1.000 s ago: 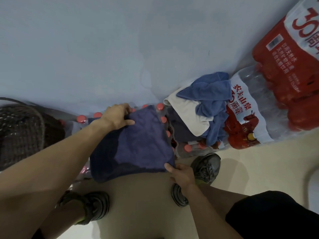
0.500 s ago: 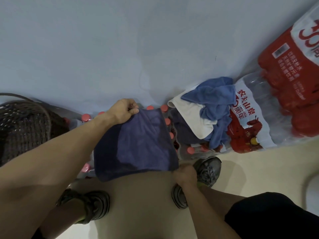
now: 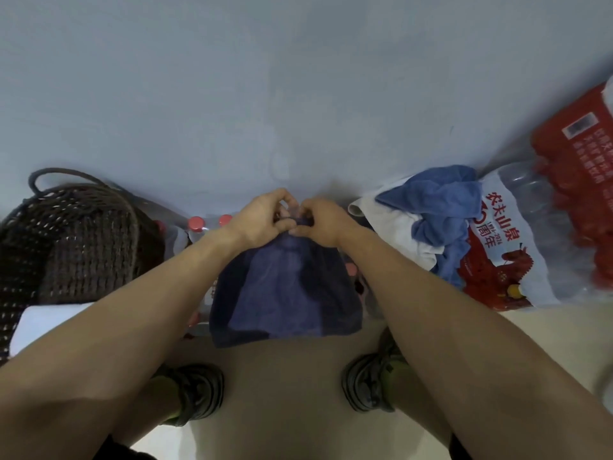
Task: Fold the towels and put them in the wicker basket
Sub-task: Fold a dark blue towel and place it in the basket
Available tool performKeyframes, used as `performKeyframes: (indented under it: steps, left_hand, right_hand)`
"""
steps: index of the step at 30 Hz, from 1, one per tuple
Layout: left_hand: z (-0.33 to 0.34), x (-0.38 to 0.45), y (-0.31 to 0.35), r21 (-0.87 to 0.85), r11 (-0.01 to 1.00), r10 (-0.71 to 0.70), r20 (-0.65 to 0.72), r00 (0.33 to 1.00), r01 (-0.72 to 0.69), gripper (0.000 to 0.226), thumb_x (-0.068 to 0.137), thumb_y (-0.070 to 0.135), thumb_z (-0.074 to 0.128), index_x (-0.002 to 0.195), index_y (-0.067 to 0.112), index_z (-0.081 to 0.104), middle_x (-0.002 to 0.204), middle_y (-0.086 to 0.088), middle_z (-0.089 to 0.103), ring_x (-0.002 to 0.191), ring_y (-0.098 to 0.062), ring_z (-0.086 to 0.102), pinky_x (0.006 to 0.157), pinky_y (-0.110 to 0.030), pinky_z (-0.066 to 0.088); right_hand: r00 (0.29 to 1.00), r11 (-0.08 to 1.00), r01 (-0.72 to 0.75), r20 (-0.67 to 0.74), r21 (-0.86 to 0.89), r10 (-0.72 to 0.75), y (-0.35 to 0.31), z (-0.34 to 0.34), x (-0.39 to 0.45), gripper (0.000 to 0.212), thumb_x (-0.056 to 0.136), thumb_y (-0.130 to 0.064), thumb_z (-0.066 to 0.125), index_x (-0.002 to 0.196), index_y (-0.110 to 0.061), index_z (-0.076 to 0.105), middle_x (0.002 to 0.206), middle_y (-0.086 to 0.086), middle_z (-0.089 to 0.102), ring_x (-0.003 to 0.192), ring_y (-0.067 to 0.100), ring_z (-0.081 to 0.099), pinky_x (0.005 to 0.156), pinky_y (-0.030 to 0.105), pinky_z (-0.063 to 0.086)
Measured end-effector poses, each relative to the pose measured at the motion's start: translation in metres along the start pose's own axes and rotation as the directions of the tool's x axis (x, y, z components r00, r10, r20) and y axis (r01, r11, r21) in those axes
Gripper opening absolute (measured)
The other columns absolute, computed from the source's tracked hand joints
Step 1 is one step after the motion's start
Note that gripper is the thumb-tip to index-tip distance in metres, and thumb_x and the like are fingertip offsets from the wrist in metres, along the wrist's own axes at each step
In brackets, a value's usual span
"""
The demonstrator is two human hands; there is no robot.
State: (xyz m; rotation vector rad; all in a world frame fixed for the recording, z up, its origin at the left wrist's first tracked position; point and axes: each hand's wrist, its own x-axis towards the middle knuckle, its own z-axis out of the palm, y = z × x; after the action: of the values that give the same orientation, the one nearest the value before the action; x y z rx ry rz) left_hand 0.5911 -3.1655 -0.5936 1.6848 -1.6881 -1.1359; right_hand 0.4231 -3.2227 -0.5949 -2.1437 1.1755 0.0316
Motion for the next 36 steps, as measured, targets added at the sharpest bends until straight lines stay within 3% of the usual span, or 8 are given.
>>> performKeyframes:
  steps: [5, 10, 15, 23, 28, 31, 33, 36]
  left_hand:
    - [-0.031, -0.013, -0.035, 0.423, 0.901, -0.160, 0.128, 0.979, 0.092, 0.020, 0.080, 0.026, 0.078, 0.082, 0.018, 0.060, 0.077, 0.000, 0.061, 0.078, -0.026, 0.060, 0.064, -0.024, 0.034]
    - [-0.070, -0.034, -0.080, 0.473, 0.802, -0.408, -0.009, 0.913, 0.363, 0.020, 0.083, 0.024, 0.076, 0.092, 0.008, 0.070, 0.092, -0.009, 0.072, 0.081, -0.024, 0.063, 0.071, -0.026, 0.044]
    - [-0.071, -0.042, -0.102, 0.315, 0.790, -0.521, -0.108, 0.847, 0.526, 0.021, 0.091, 0.022, 0.064, 0.085, 0.004, 0.072, 0.075, -0.011, 0.071, 0.069, -0.027, 0.068, 0.064, -0.028, 0.049]
    - [-0.044, -0.037, -0.101, 0.002, 0.856, -0.424, -0.571, 0.703, 0.517, 0.017, 0.088, 0.025, 0.068, 0.100, 0.013, 0.067, 0.097, -0.012, 0.071, 0.097, -0.031, 0.065, 0.090, -0.040, 0.052]
    - [-0.018, -0.059, -0.090, 0.239, 0.881, -0.145, -0.685, 0.714, 0.409, 0.033, 0.084, 0.018, 0.066, 0.115, 0.013, 0.056, 0.114, -0.015, 0.055, 0.105, -0.036, 0.051, 0.092, -0.046, 0.042]
    - [0.033, -0.088, -0.073, 0.429, 0.863, 0.014, -0.546, 0.838, 0.265, 0.043, 0.088, 0.024, 0.054, 0.130, 0.014, 0.053, 0.133, -0.015, 0.051, 0.123, -0.037, 0.046, 0.103, -0.049, 0.038]
    - [0.063, -0.107, -0.069, 0.555, 0.791, -0.086, -0.318, 0.944, 0.259, 0.059, 0.098, 0.041, 0.041, 0.152, 0.022, 0.028, 0.160, -0.011, 0.022, 0.147, -0.032, 0.018, 0.119, -0.047, 0.016]
    - [0.067, -0.116, -0.083, 0.645, 0.703, -0.236, -0.188, 0.954, 0.300, 0.067, 0.099, 0.058, 0.020, 0.154, 0.032, -0.007, 0.163, -0.001, -0.015, 0.150, -0.022, -0.013, 0.121, -0.043, -0.005]
  right_hand:
    - [0.996, 0.984, -0.083, 0.024, -0.155, 0.088, 0.030, -0.003, 0.019, 0.053, 0.073, -0.063, 0.074, 0.073, -0.011, 0.062, 0.074, 0.005, 0.064, 0.073, 0.028, 0.059, 0.063, 0.036, 0.043]
    - [0.969, 0.970, -0.229, 0.080, -0.088, 0.236, 0.061, -0.008, 0.031, 0.056, 0.079, -0.066, 0.066, 0.090, -0.011, 0.073, 0.088, 0.007, 0.071, 0.082, 0.025, 0.064, 0.069, 0.032, 0.045]
    - [0.944, 0.900, -0.309, -0.016, 0.309, 0.330, 0.073, -0.004, 0.033, 0.021, 0.086, -0.024, 0.075, 0.096, -0.005, 0.075, 0.104, 0.013, 0.074, 0.095, 0.021, 0.067, 0.093, 0.035, 0.052]
    - [0.768, 0.932, -0.349, -0.539, 0.101, 0.346, 0.048, 0.027, 0.006, 0.016, 0.087, -0.015, 0.065, 0.100, -0.006, 0.064, 0.109, 0.017, 0.062, 0.102, 0.035, 0.057, 0.087, 0.039, 0.044]
    - [0.810, 0.986, -0.039, -0.583, -0.163, -0.065, 0.012, 0.080, -0.048, 0.025, 0.082, -0.017, 0.061, 0.107, -0.013, 0.065, 0.116, 0.012, 0.058, 0.107, 0.034, 0.054, 0.091, 0.046, 0.046]
    - [0.943, 0.976, -0.106, -0.329, -0.188, 0.039, 0.009, 0.116, -0.074, 0.054, 0.098, -0.041, 0.044, 0.148, -0.021, 0.040, 0.158, 0.007, 0.031, 0.146, 0.030, 0.025, 0.117, 0.048, 0.025]
    - [0.969, 0.944, -0.167, -0.225, -0.285, 0.103, 0.015, 0.126, -0.081, 0.066, 0.101, -0.053, 0.027, 0.158, -0.026, 0.008, 0.166, 0.002, 0.001, 0.152, 0.025, -0.004, 0.123, 0.046, 0.003]
    - [0.952, 0.913, -0.273, -0.224, -0.304, 0.210, 0.018, 0.121, -0.089, 0.071, 0.101, -0.056, 0.024, 0.157, -0.024, -0.003, 0.165, 0.008, -0.010, 0.152, 0.029, -0.010, 0.122, 0.047, -0.006]
